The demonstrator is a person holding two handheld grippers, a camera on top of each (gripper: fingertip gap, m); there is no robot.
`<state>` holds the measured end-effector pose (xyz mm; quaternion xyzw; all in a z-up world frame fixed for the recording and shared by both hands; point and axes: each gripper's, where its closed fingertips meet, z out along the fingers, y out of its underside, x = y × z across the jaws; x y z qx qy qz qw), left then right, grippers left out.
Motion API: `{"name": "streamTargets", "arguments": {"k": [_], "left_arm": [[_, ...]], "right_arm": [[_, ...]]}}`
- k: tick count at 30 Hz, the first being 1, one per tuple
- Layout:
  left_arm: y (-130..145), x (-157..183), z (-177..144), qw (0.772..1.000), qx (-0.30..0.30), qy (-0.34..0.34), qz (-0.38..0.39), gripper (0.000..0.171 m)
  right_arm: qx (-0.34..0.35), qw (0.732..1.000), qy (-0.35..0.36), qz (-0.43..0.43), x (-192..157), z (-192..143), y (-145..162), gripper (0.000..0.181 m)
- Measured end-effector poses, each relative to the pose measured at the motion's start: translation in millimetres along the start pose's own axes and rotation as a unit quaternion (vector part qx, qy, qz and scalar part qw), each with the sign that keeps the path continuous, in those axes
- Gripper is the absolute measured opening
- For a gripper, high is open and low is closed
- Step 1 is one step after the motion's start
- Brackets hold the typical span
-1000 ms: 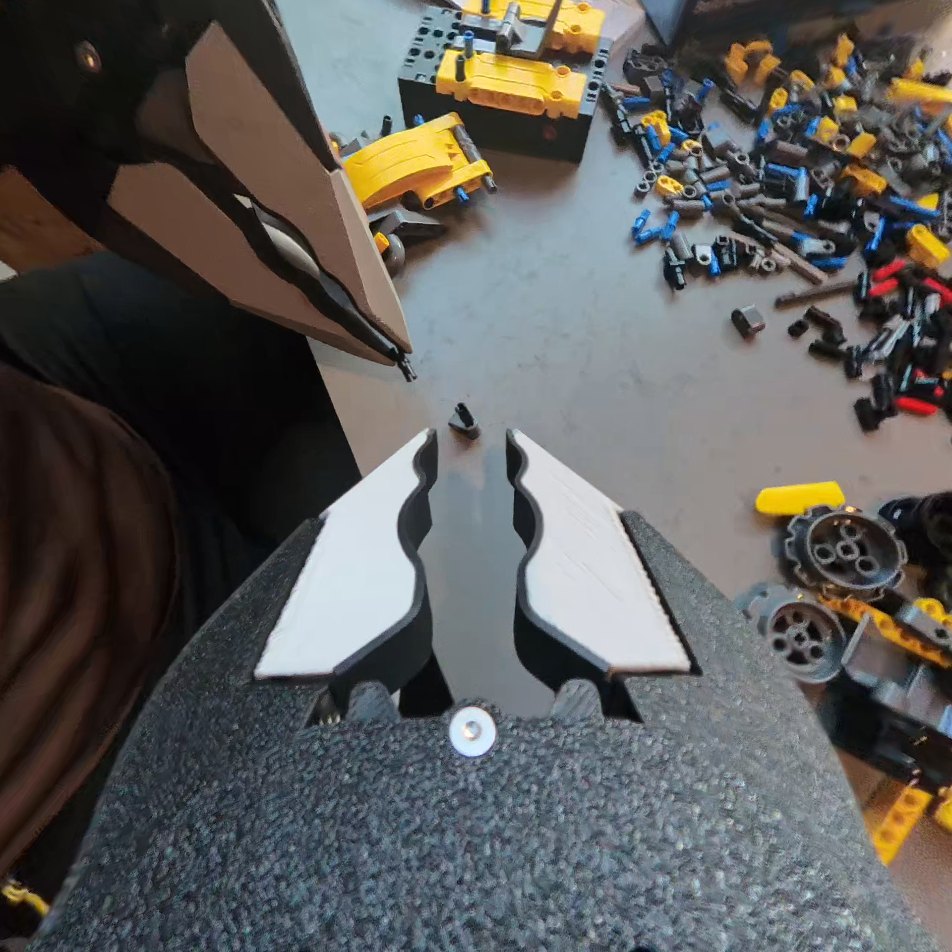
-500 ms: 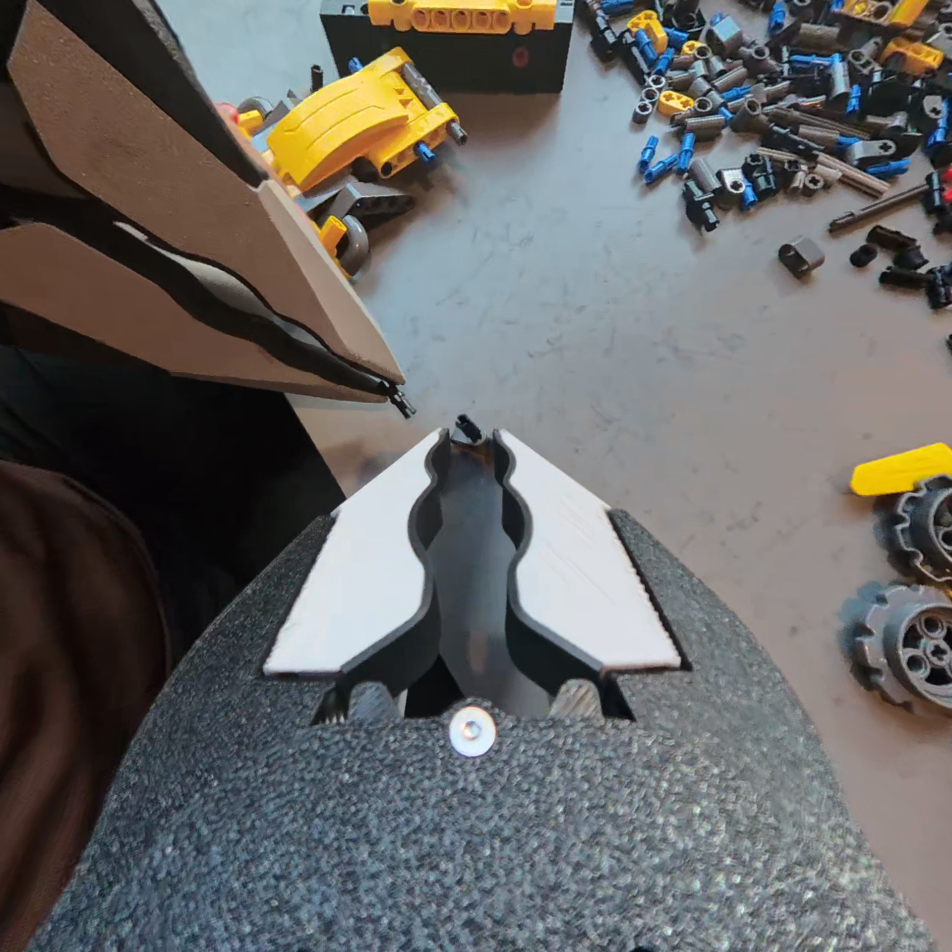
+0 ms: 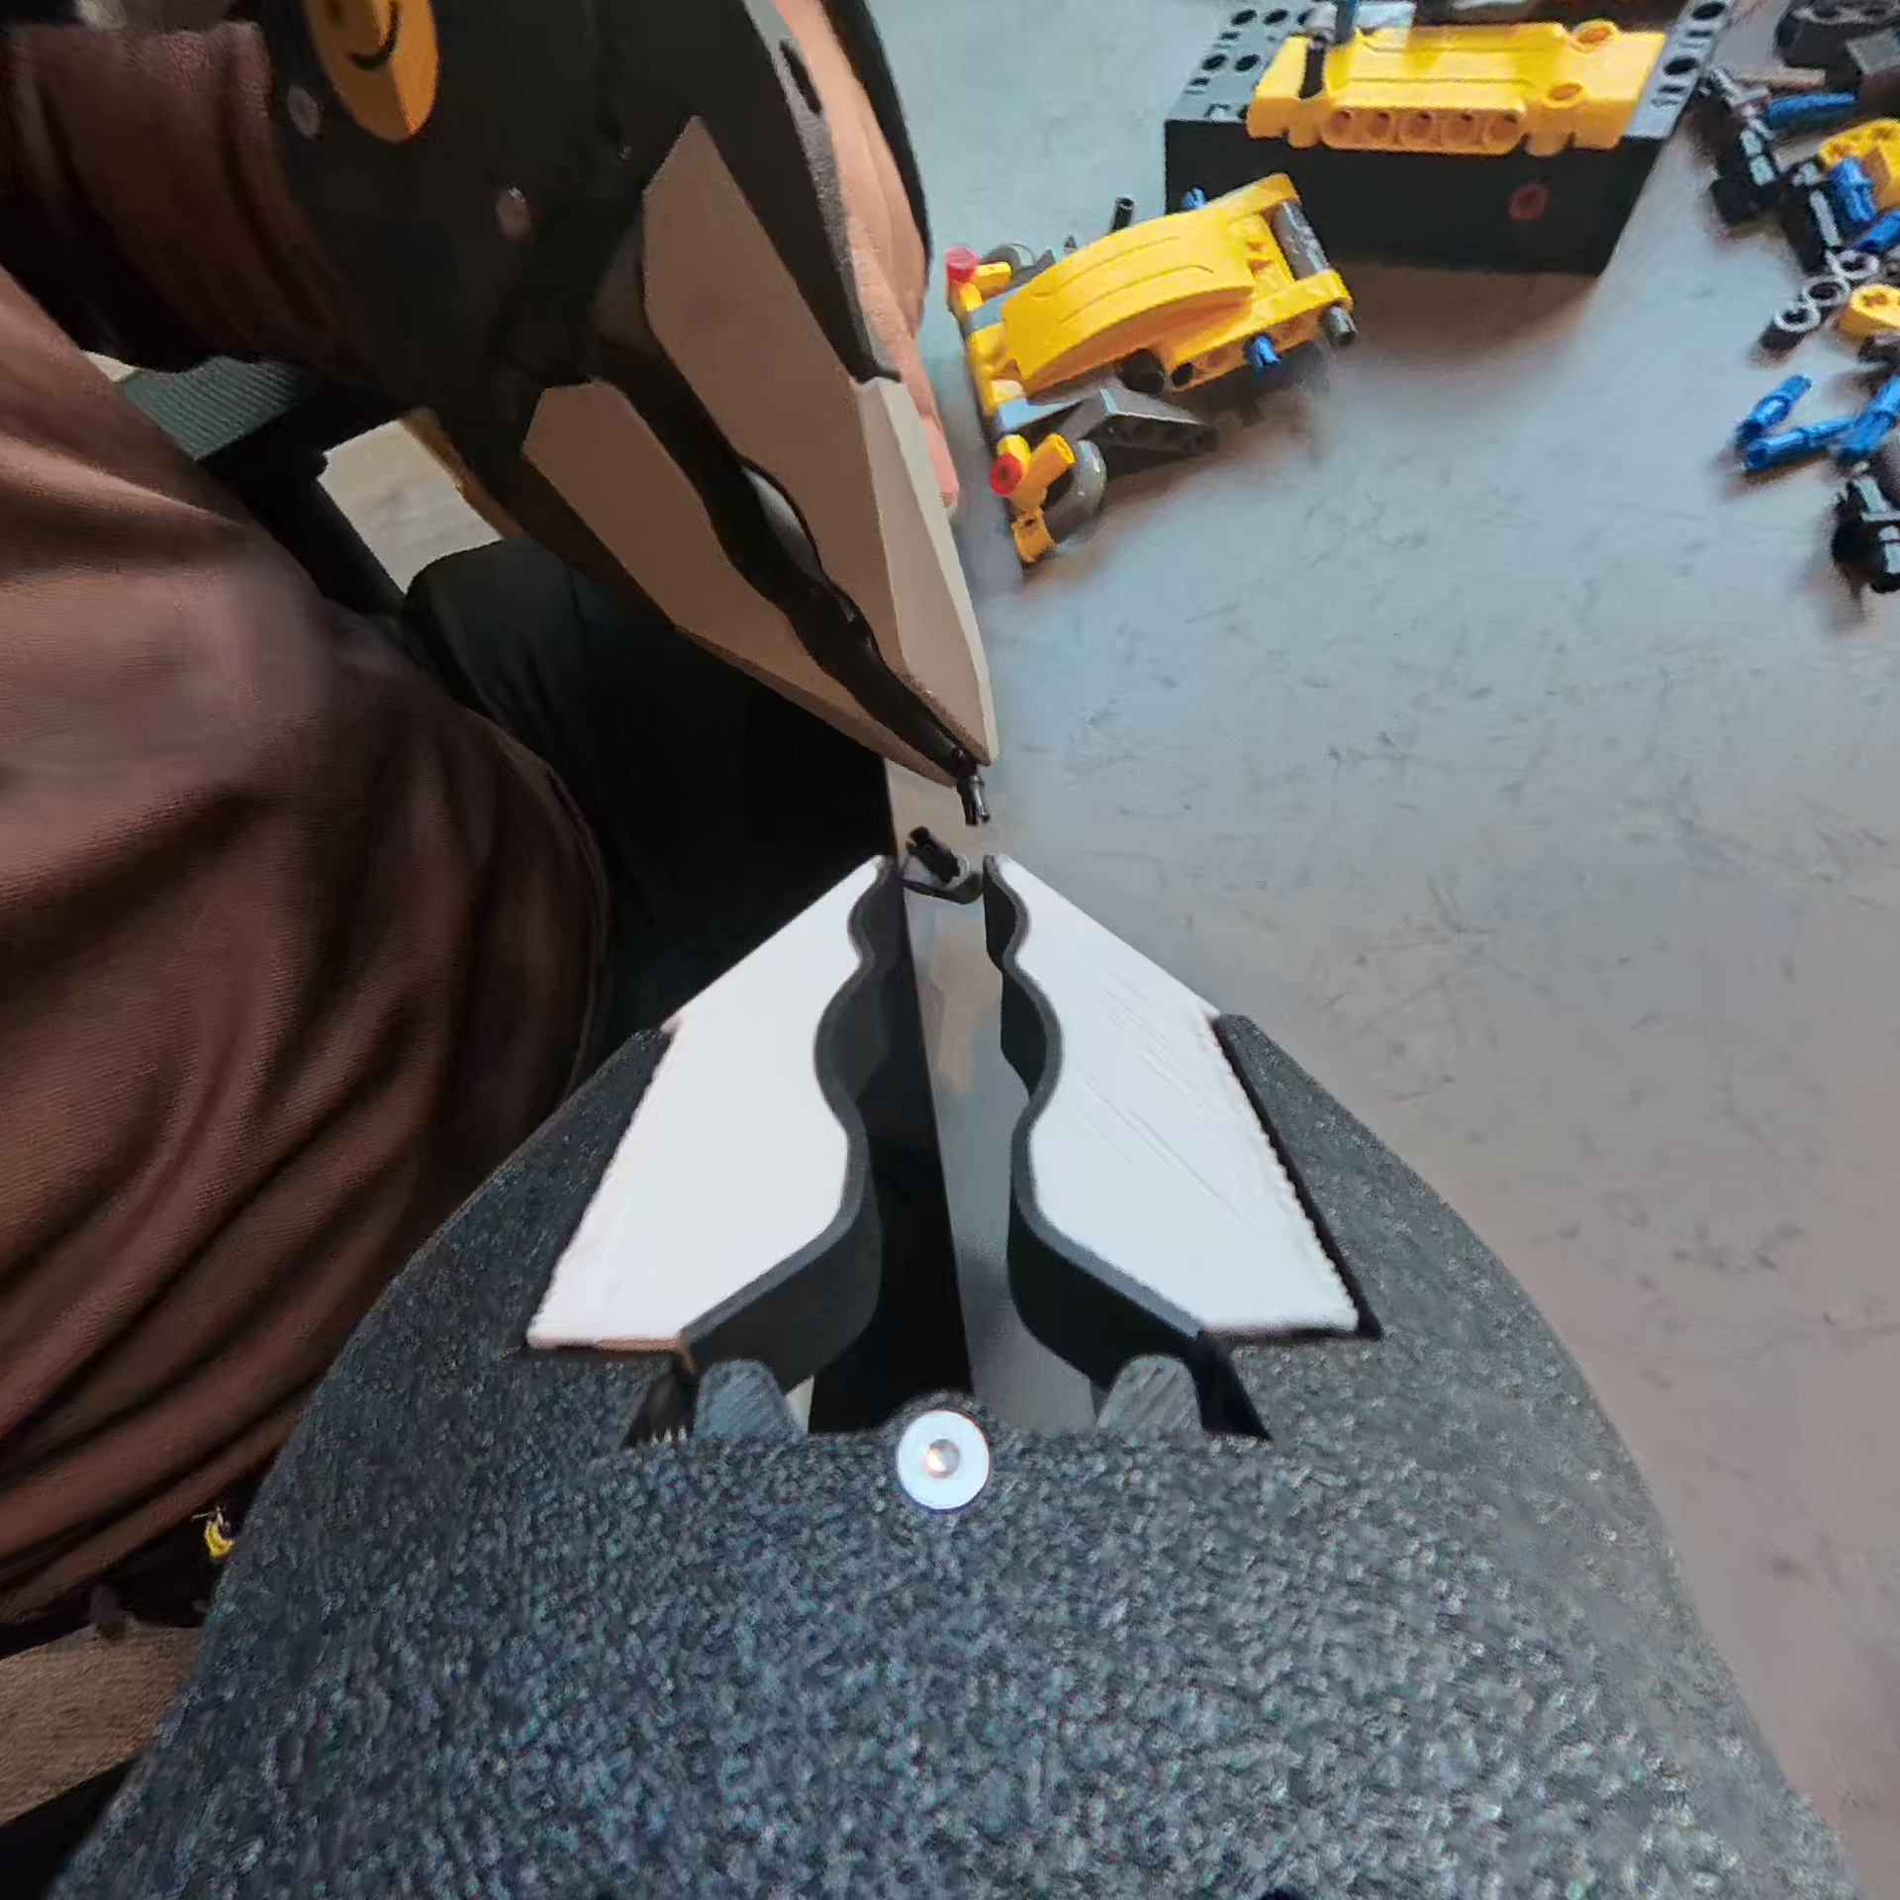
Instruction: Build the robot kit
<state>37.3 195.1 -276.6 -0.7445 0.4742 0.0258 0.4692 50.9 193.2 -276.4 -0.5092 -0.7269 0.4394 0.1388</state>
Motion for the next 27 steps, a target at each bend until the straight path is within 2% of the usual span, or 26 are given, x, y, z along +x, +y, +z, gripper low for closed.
{"name": "streamTargets", "arguments": {"k": [3,9,15,27], "left_arm": [[-14.1,0.0,-13.0,0.998,0.059,0.009,-0.017,0.002],[-22.4,5.9,-28.7,0.994,0.106,0.029,-0.024,0.002],[-22.1,11.0,-32.8,0.993,0.112,0.035,-0.006,0.002],[-11.3,6.2,-26.1,0.995,0.086,0.048,0.000,0.002]], "right_arm": [[0.043,0.999,-0.021,-0.016,-9.4,-7.6,-11.0,0.012],[0.062,0.996,-0.023,-0.063,-18.4,-13.2,-22.6,0.012],[0.032,0.992,-0.020,-0.122,-28.3,-4.3,-22.0,0.013],[0.001,0.986,0.000,-0.166,-12.9,5.8,-20.5,0.012]]}}
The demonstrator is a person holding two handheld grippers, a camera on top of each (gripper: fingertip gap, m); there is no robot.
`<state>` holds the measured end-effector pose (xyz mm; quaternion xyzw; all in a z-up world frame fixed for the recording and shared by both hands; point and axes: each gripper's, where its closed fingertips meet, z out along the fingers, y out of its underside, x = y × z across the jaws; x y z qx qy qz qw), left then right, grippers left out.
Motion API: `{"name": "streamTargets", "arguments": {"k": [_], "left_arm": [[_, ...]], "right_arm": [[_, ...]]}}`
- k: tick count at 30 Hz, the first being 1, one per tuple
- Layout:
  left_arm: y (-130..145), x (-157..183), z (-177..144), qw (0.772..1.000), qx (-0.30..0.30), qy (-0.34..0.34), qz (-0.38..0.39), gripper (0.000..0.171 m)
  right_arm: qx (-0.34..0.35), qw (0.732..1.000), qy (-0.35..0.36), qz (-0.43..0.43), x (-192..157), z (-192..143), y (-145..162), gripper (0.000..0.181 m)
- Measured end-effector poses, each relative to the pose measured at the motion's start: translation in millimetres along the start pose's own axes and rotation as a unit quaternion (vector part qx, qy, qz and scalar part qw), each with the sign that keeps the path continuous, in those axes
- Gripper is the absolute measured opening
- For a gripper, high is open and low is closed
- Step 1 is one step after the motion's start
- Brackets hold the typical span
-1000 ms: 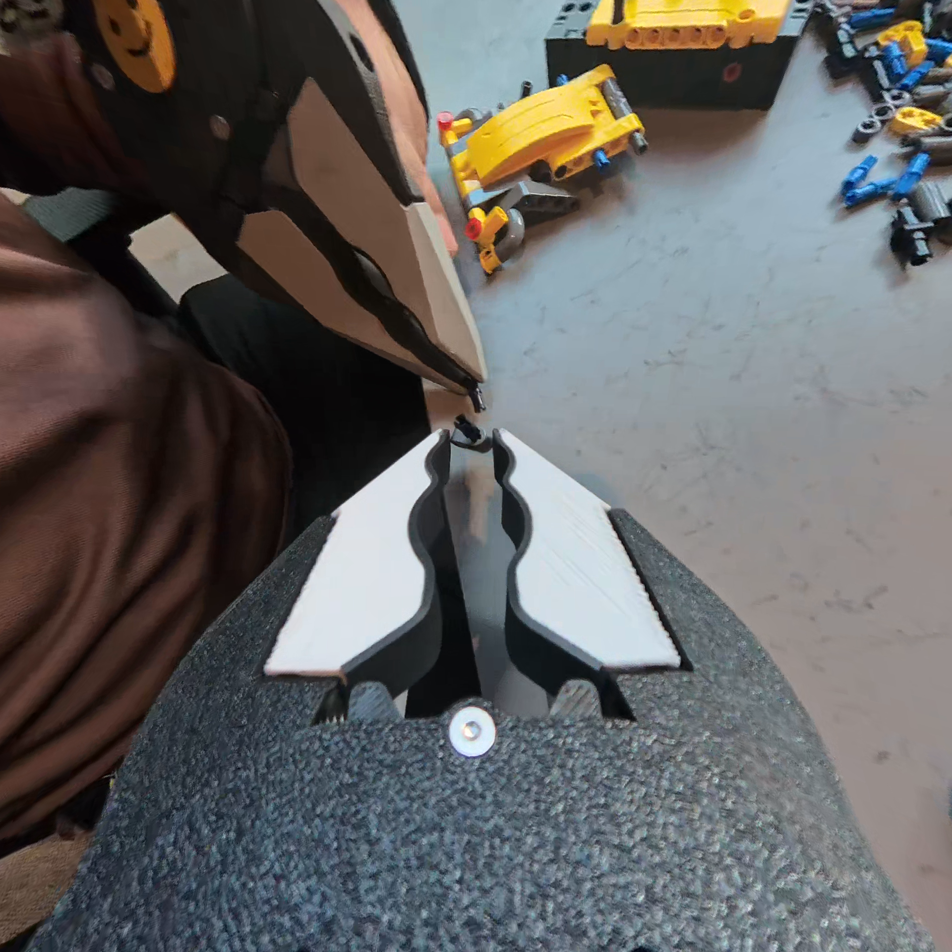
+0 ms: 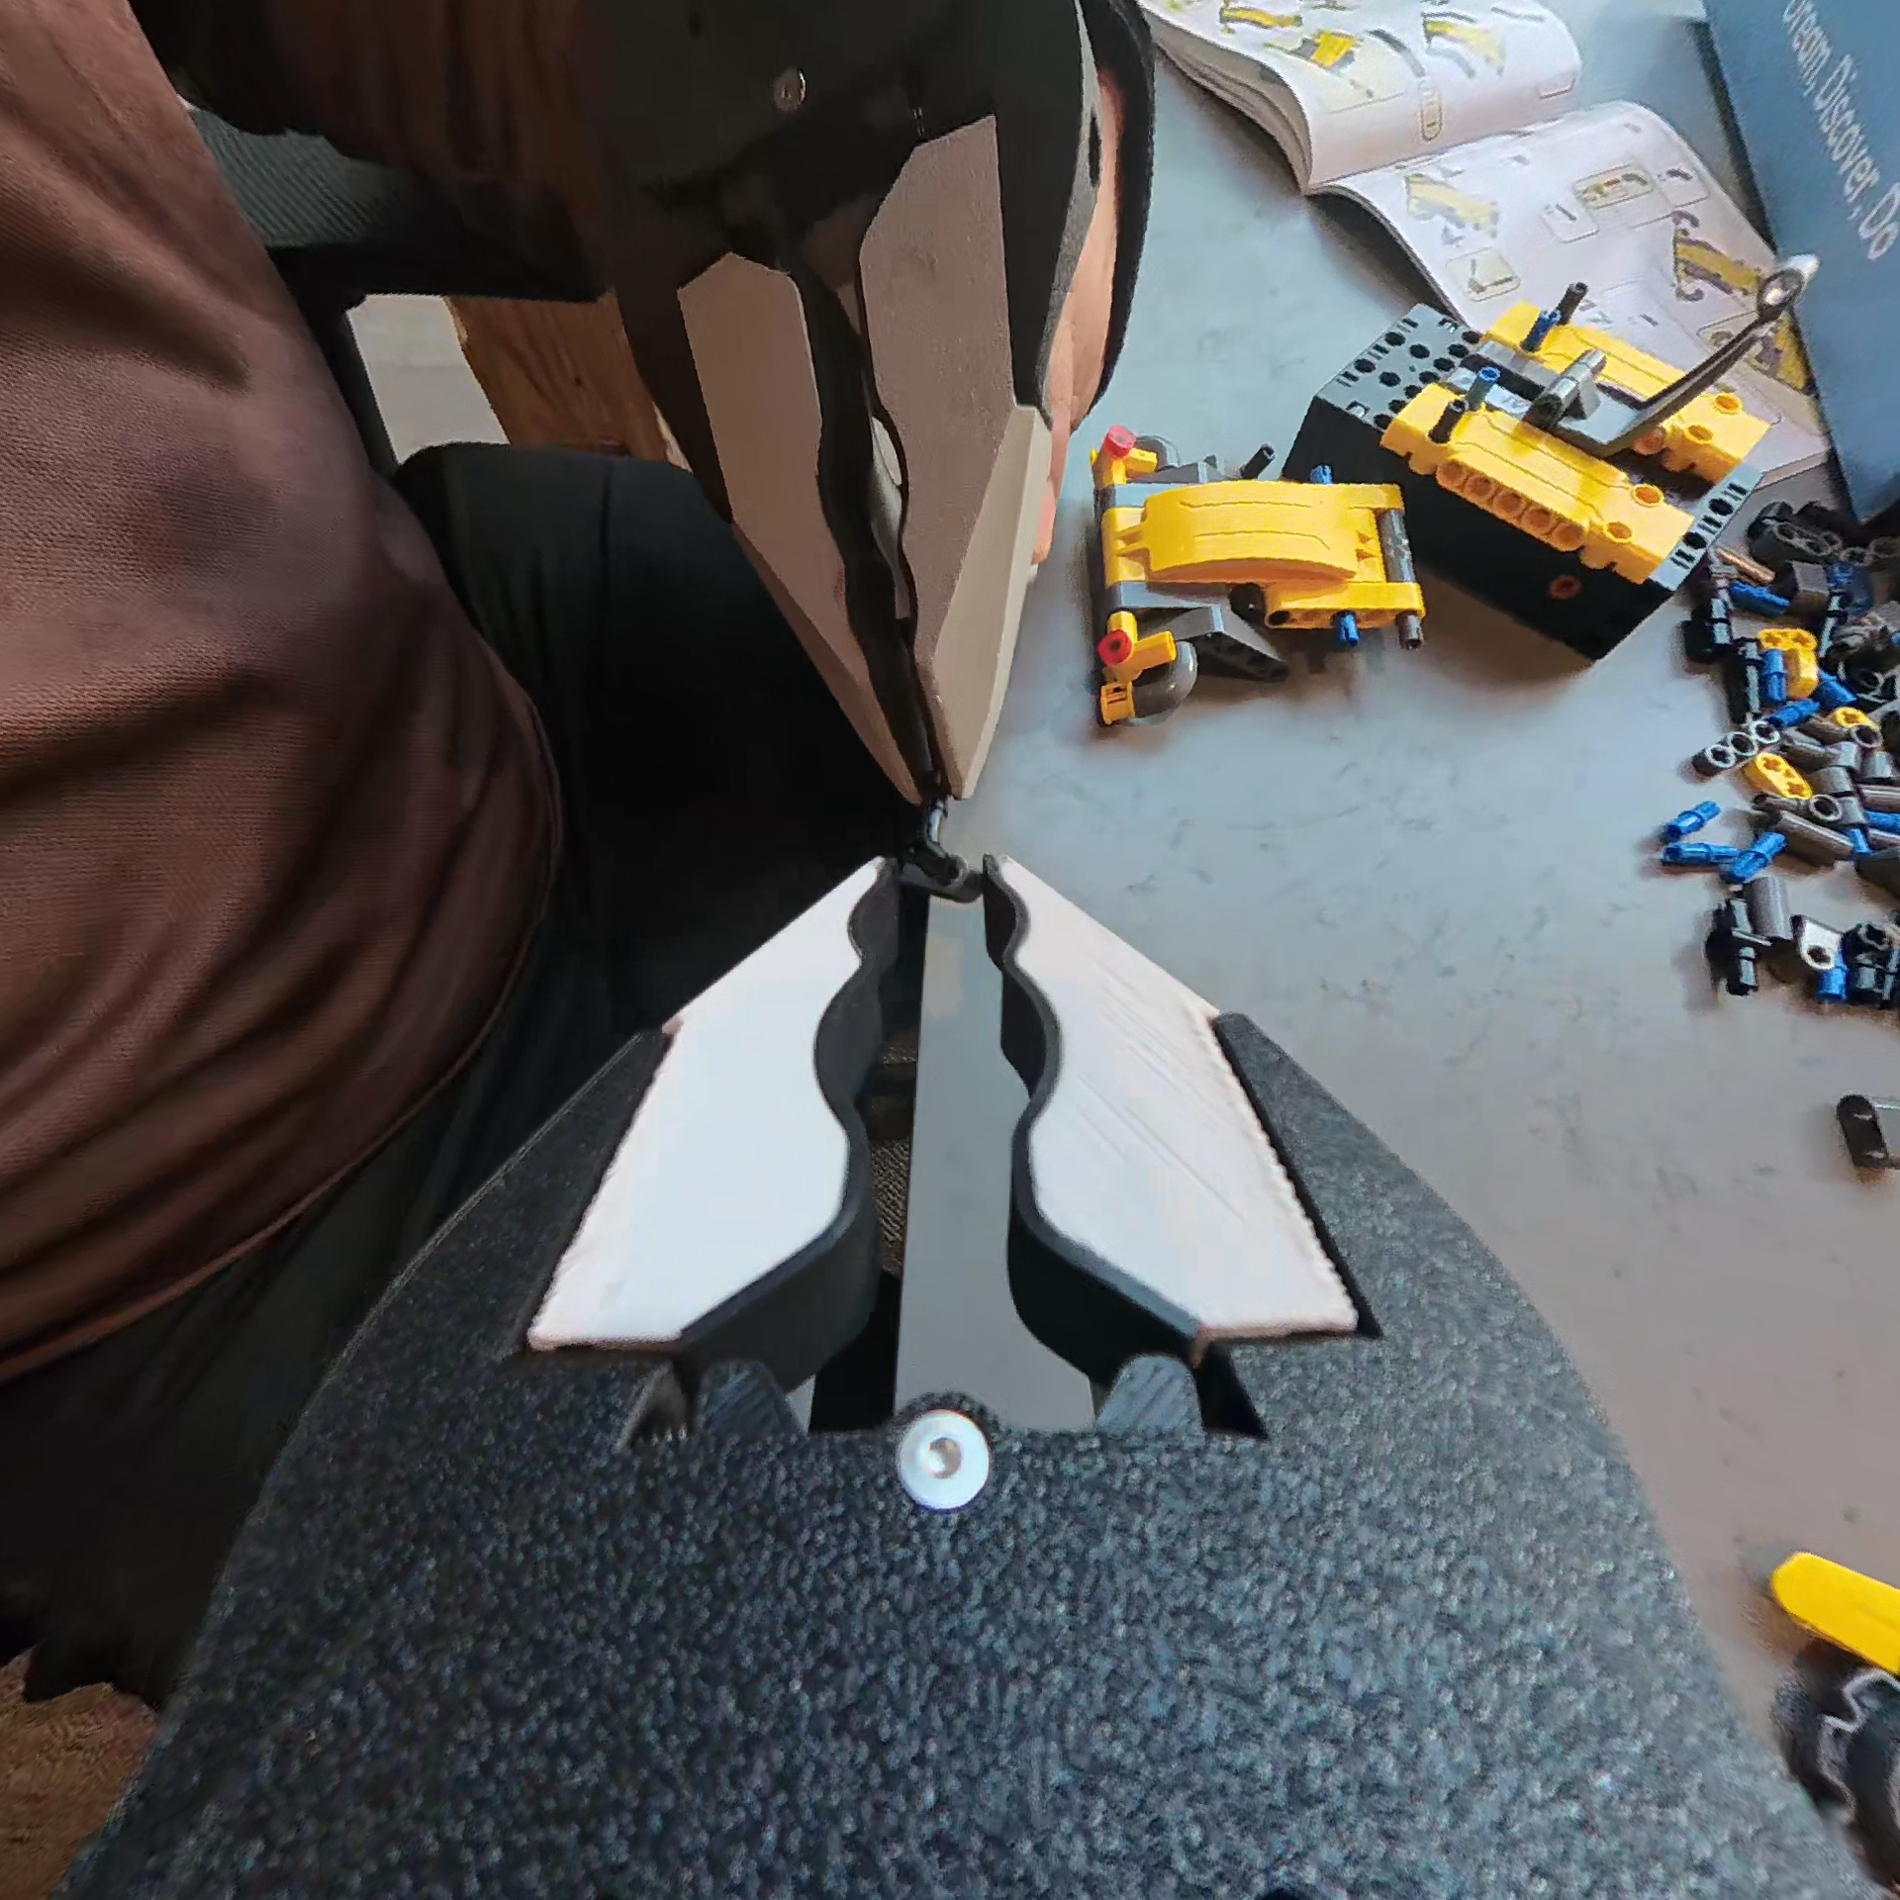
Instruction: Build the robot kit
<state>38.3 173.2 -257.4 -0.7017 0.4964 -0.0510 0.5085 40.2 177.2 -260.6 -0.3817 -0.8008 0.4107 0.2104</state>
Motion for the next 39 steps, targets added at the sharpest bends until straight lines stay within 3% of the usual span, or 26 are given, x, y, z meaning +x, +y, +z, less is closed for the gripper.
{"name": "streamTargets", "arguments": {"k": [4,17,26,32,39], "left_arm": [[11.4,-3.0,1.9,0.999,-0.038,-0.005,0.019,0.002],[31.1,-11.9,-6.0,0.996,-0.074,-0.036,-0.026,0.002],[37.7,-10.9,-3.6,0.992,-0.107,-0.043,-0.054,0.002],[42.3,-11.4,-1.4,0.990,-0.124,-0.048,-0.050,0.002],[44.0,-11.2,-0.3,0.989,-0.130,-0.050,-0.049,0.002]], "right_arm": [[-0.063,0.996,0.040,-0.051,12.9,10.2,14.1,0.013],[-0.092,0.987,0.102,-0.088,24.4,6.9,29.4,0.013],[-0.092,0.990,0.103,-0.023,29.9,12.0,26.0,0.006],[-0.082,0.990,0.115,0.008,31.3,4.3,31.9,0.013],[-0.055,0.989,0.130,0.051,32.6,-7.1,13.0,0.016]]}}
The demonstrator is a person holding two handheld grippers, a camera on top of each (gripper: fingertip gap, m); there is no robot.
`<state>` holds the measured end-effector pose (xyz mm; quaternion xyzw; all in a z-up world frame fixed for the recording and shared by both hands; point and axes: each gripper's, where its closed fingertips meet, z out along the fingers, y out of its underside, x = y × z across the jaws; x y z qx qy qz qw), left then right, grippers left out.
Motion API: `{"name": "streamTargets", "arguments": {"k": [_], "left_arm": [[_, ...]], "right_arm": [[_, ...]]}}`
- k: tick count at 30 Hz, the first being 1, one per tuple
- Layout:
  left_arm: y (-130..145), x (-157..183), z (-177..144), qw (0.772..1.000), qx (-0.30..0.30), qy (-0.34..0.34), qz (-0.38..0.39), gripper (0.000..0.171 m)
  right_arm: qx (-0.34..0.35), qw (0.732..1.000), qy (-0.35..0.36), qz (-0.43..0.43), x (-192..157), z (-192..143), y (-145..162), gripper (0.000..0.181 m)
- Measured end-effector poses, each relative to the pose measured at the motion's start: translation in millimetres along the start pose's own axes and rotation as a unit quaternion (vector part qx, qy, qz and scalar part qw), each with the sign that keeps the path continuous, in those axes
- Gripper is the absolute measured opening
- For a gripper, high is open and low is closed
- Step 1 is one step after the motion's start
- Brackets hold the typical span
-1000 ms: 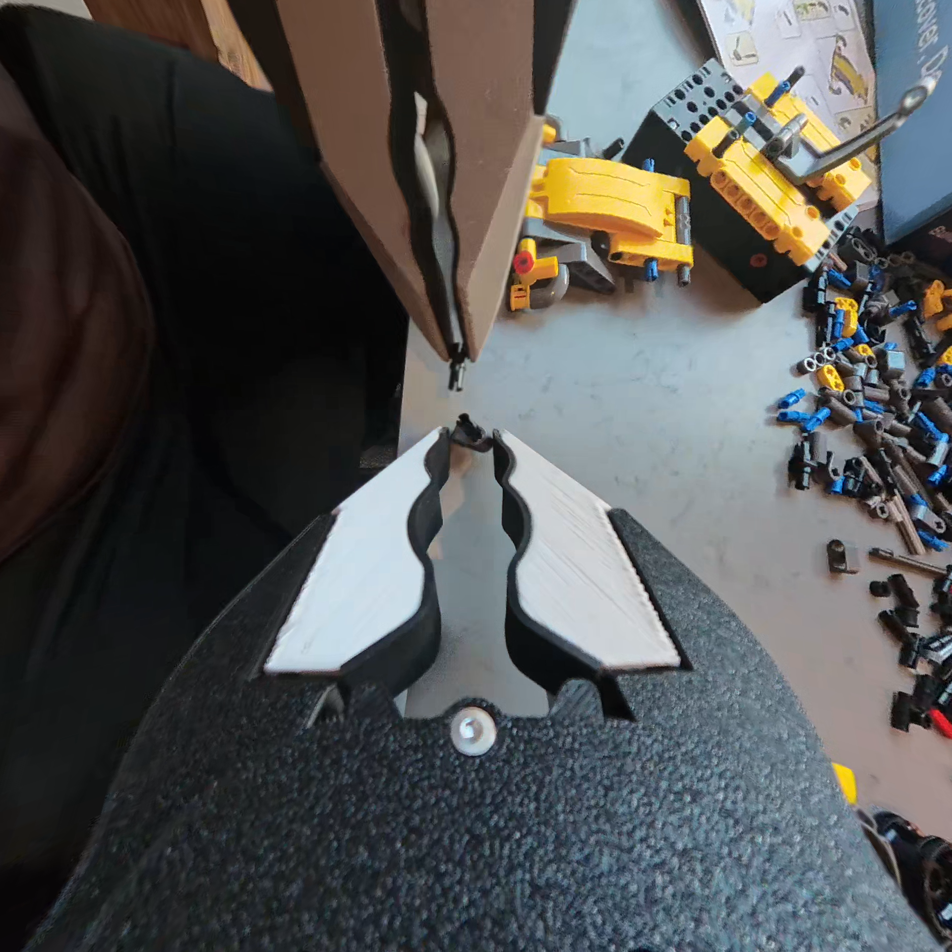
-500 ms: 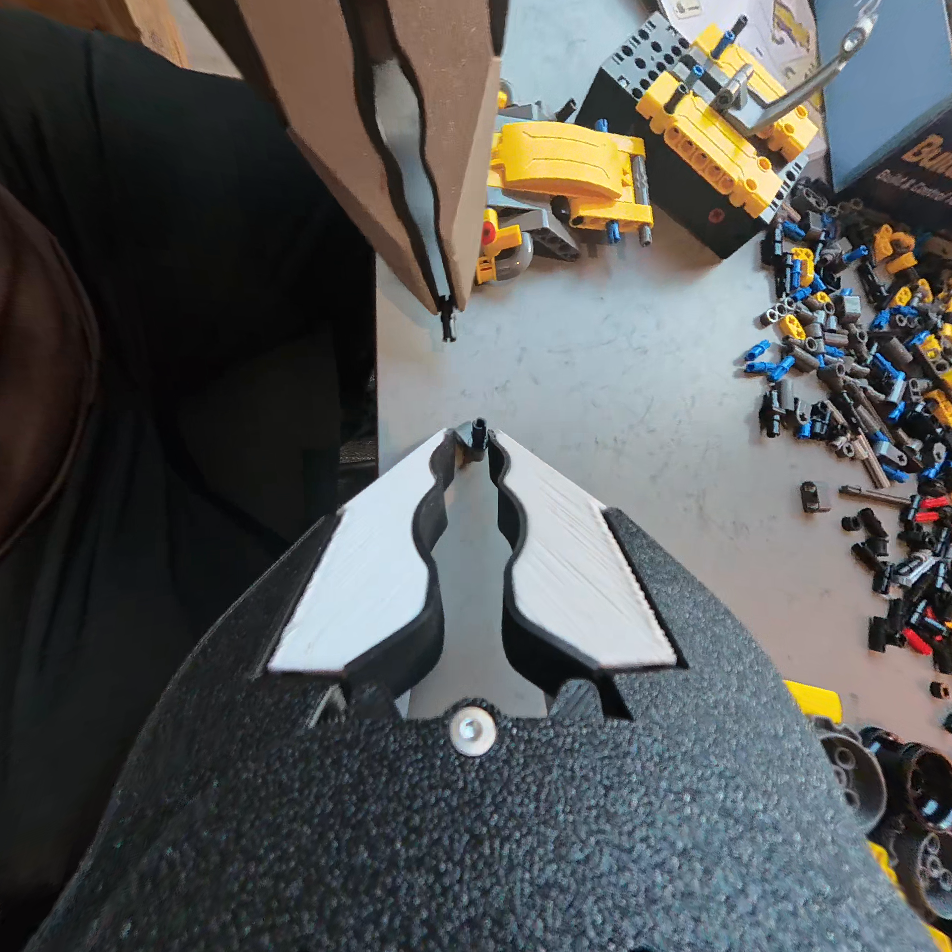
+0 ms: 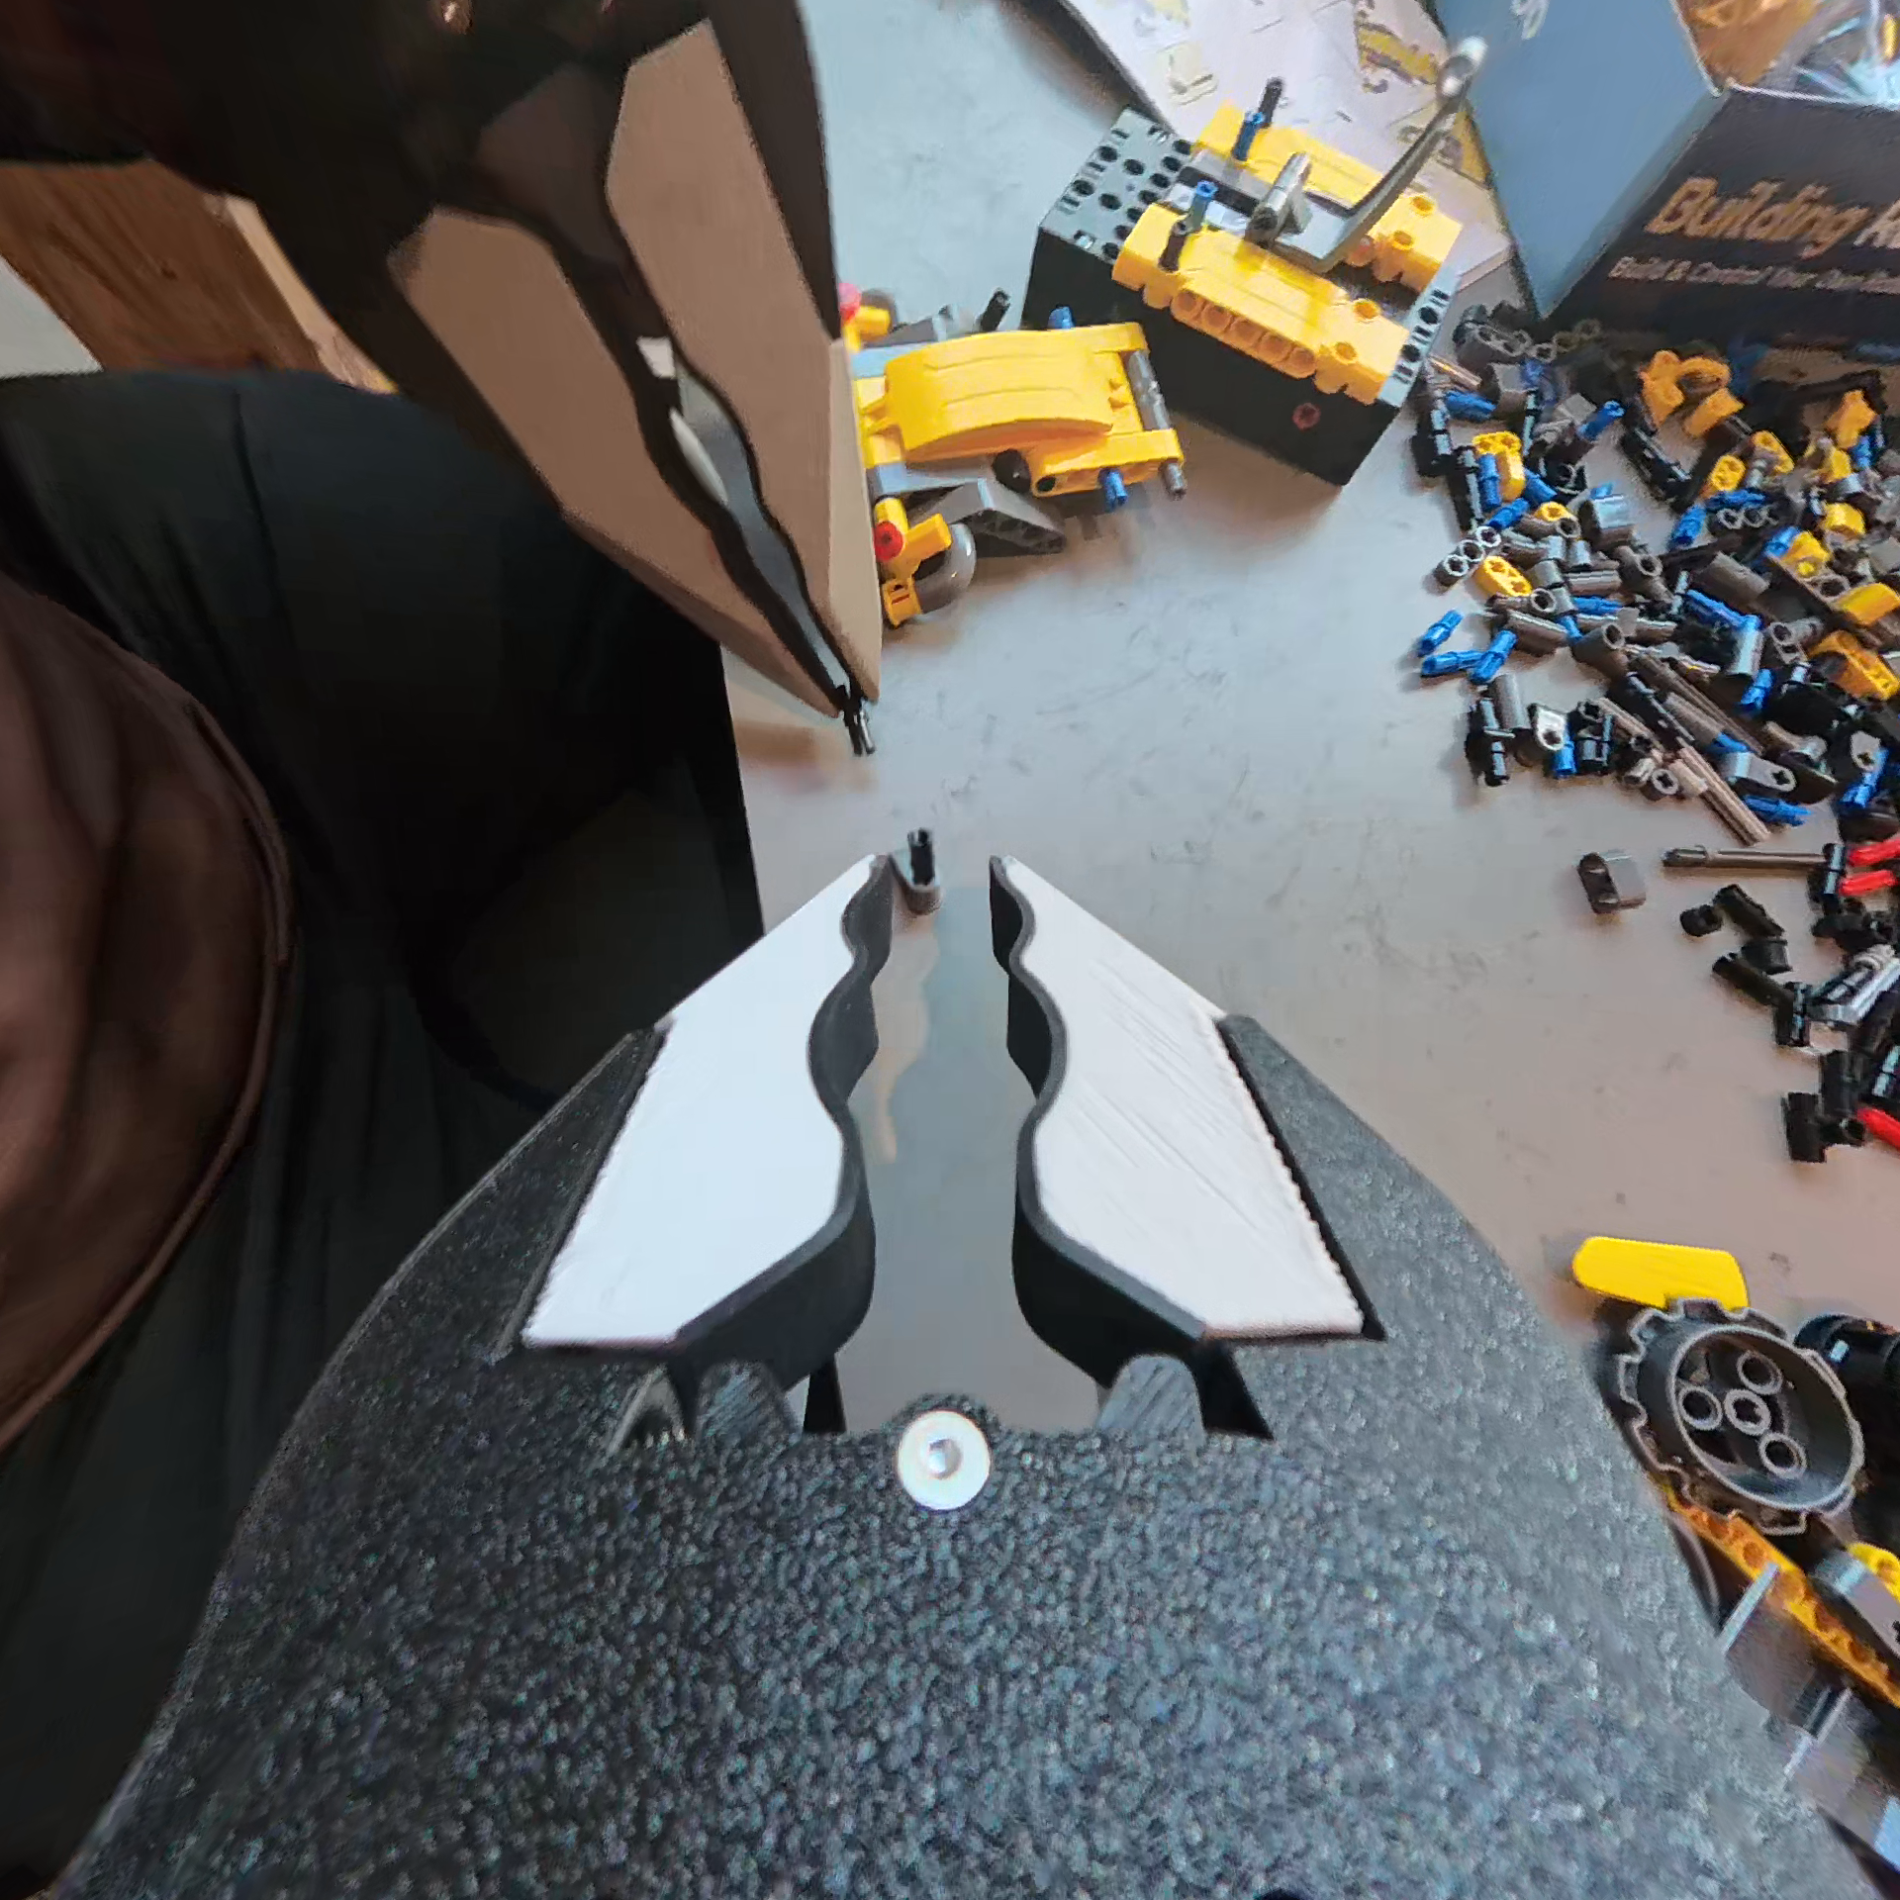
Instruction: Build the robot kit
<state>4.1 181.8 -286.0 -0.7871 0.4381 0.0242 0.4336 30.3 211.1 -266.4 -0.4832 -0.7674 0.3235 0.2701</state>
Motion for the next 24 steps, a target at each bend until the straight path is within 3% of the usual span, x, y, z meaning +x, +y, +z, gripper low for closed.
{"name": "streamTargets", "arguments": {"k": [9,24], "left_arm": [[1.1,-1.1,-1.9,1.000,0.001,-0.014,0.005,0.002],[-2.1,-3.6,-5.3,1.000,0.019,-0.011,-0.008,0.002]], "right_arm": [[0.032,0.994,0.027,0.101,-4.1,-7.3,-5.3,0.017],[0.020,0.986,0.069,0.151,1.7,-6.9,6.0,0.016]]}}
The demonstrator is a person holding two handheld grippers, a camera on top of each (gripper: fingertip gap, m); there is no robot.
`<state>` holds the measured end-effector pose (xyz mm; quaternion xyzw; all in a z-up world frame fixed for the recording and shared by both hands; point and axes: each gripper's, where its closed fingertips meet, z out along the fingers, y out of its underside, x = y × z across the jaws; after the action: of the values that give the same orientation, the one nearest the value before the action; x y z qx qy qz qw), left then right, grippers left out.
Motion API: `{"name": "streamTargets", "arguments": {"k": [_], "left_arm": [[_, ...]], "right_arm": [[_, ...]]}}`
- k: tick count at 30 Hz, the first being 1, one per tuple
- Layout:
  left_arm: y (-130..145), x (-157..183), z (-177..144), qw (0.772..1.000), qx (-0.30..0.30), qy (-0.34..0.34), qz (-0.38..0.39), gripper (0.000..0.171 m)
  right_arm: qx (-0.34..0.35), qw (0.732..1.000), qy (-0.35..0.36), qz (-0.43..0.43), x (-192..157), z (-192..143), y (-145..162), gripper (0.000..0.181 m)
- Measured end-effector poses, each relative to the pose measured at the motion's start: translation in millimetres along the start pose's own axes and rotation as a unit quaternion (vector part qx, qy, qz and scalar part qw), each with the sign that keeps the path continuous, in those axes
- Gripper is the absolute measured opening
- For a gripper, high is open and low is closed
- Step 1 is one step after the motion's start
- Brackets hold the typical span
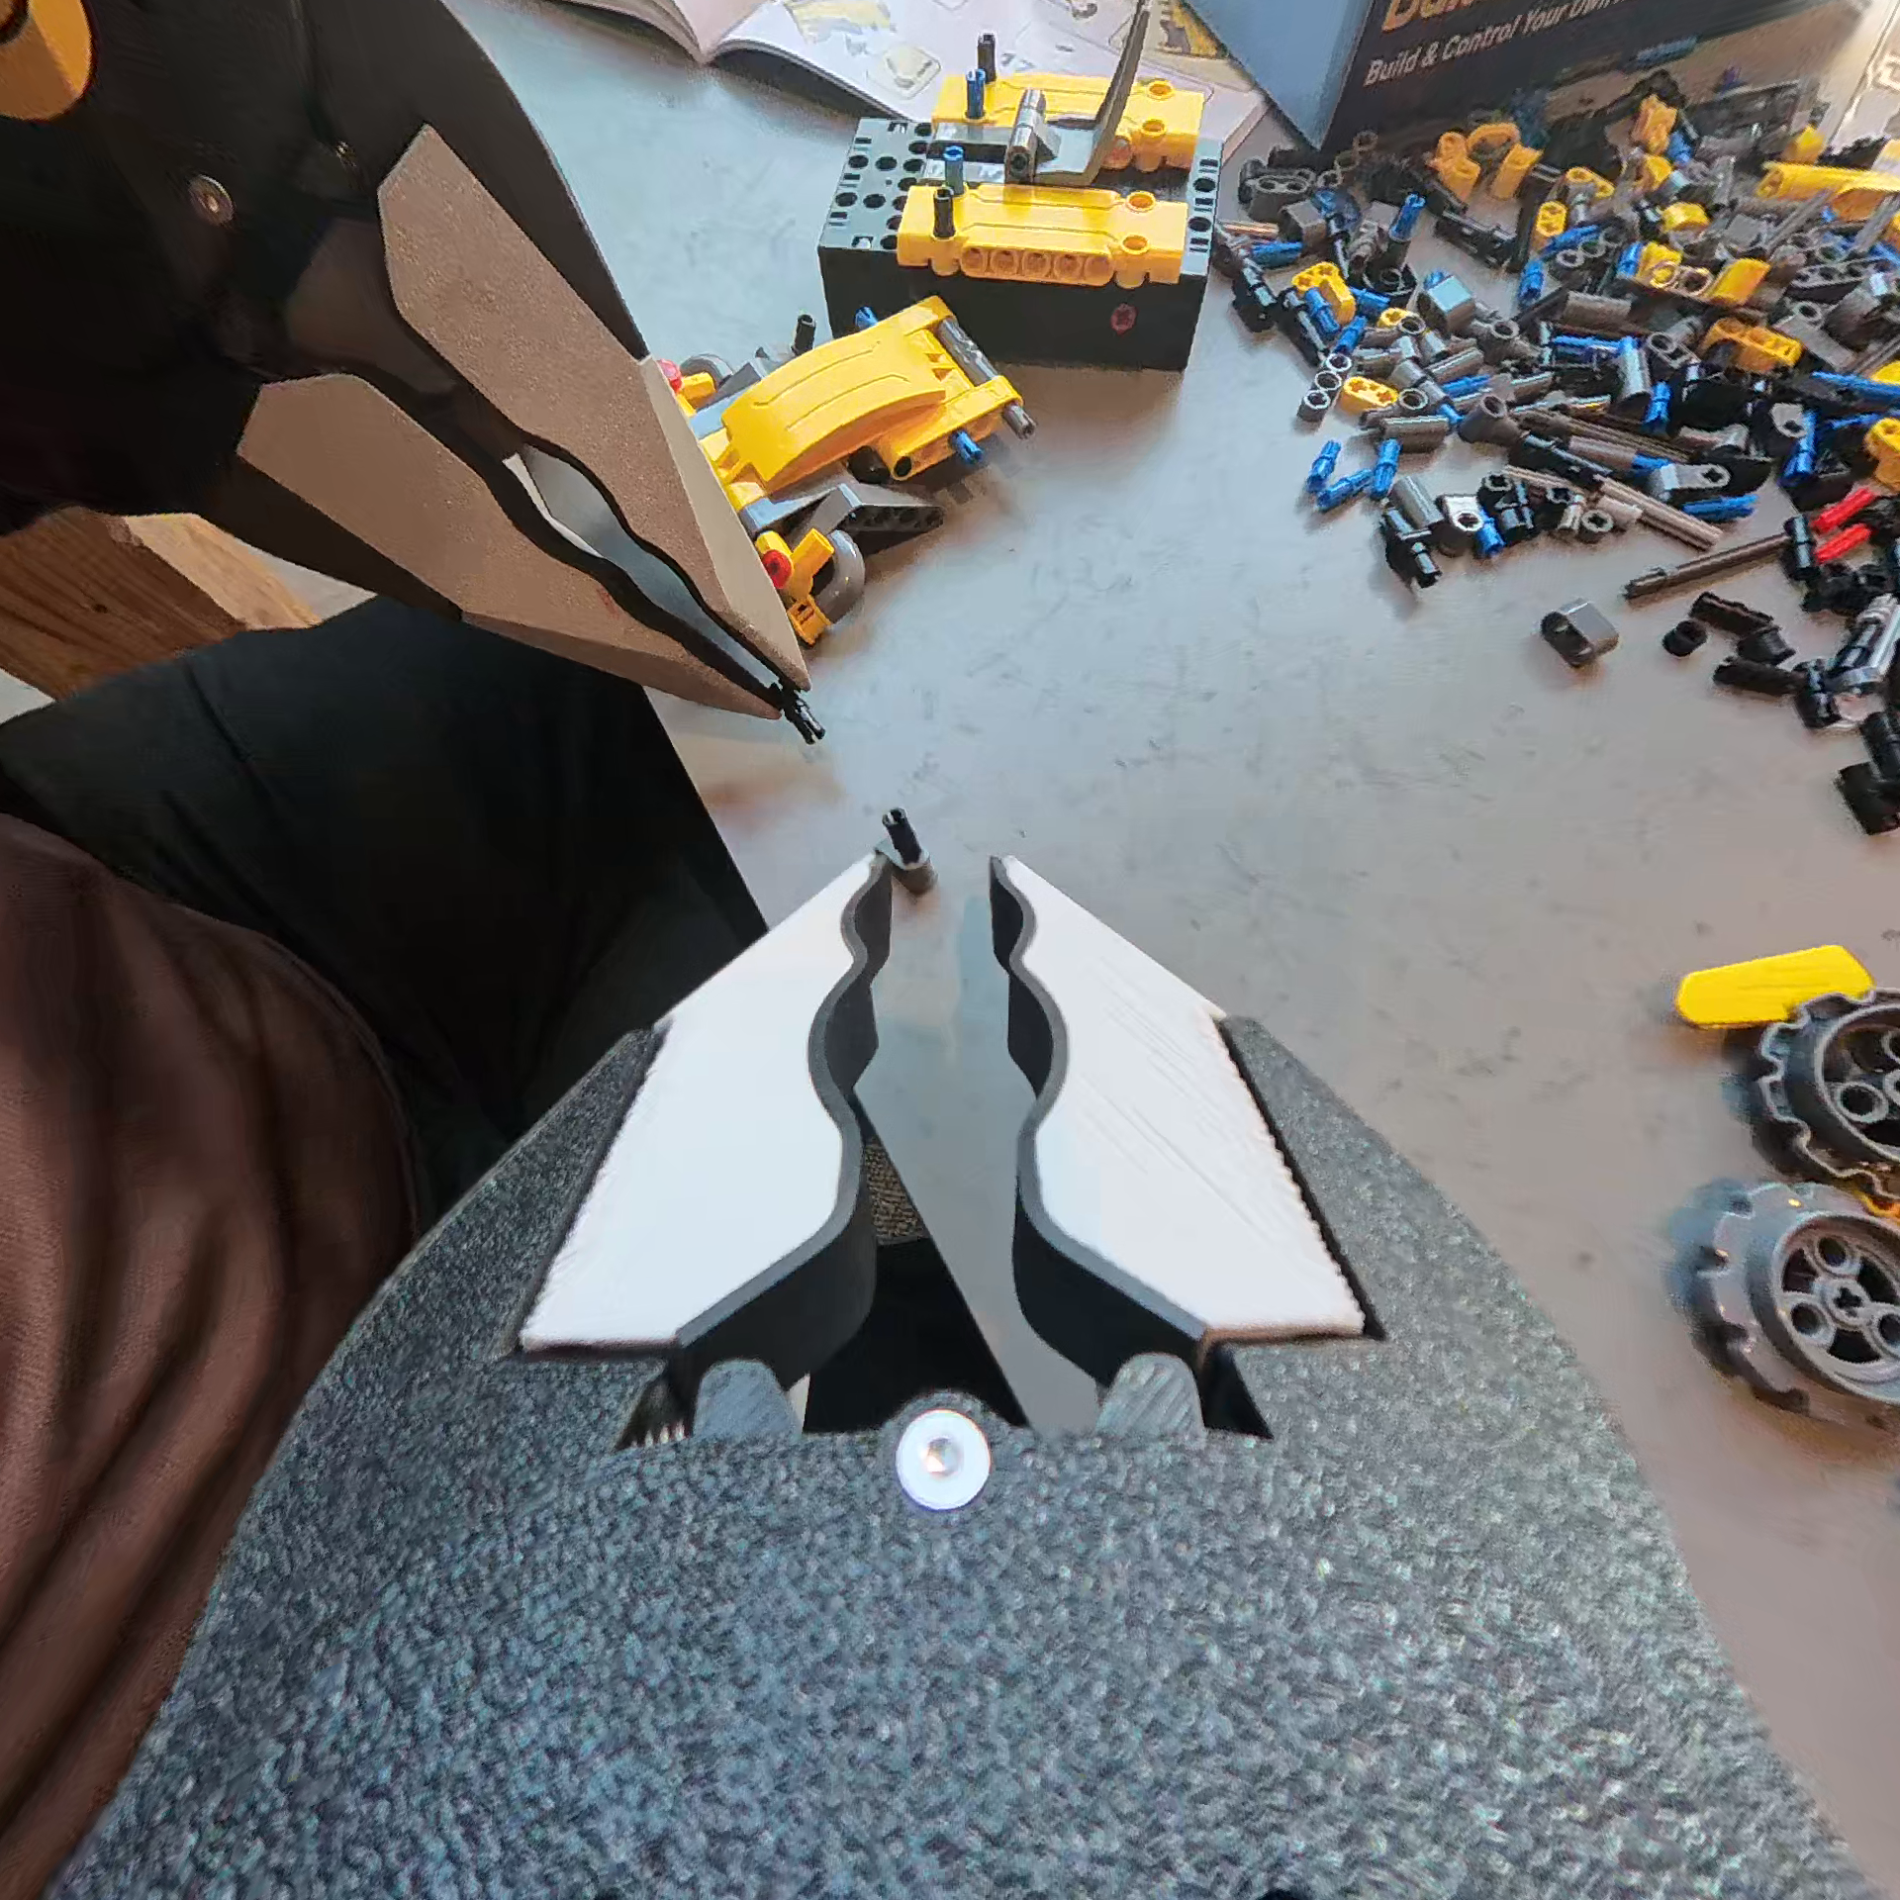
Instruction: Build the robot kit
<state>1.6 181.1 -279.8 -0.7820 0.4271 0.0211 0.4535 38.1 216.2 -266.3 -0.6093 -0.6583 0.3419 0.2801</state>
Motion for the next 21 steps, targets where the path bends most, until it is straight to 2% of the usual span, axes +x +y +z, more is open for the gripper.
{"name": "streamTargets", "arguments": {"k": [13,19,21], "left_arm": [[3.1,0.8,2.6,1.000,-0.014,-0.001,0.004,0.002],[3.2,0.9,2.8,1.000,-0.014,-0.001,0.005,0.002],[2.6,0.7,2.3,1.000,-0.012,-0.001,0.005,0.002]], "right_arm": [[-0.006,0.999,0.020,0.030,-9.2,-7.0,-1.1,0.014],[-0.043,0.998,0.038,0.004,-10.8,11.7,-9.1,0.016],[-0.060,0.997,0.052,-0.016,-8.3,18.5,-7.2,0.008]]}}
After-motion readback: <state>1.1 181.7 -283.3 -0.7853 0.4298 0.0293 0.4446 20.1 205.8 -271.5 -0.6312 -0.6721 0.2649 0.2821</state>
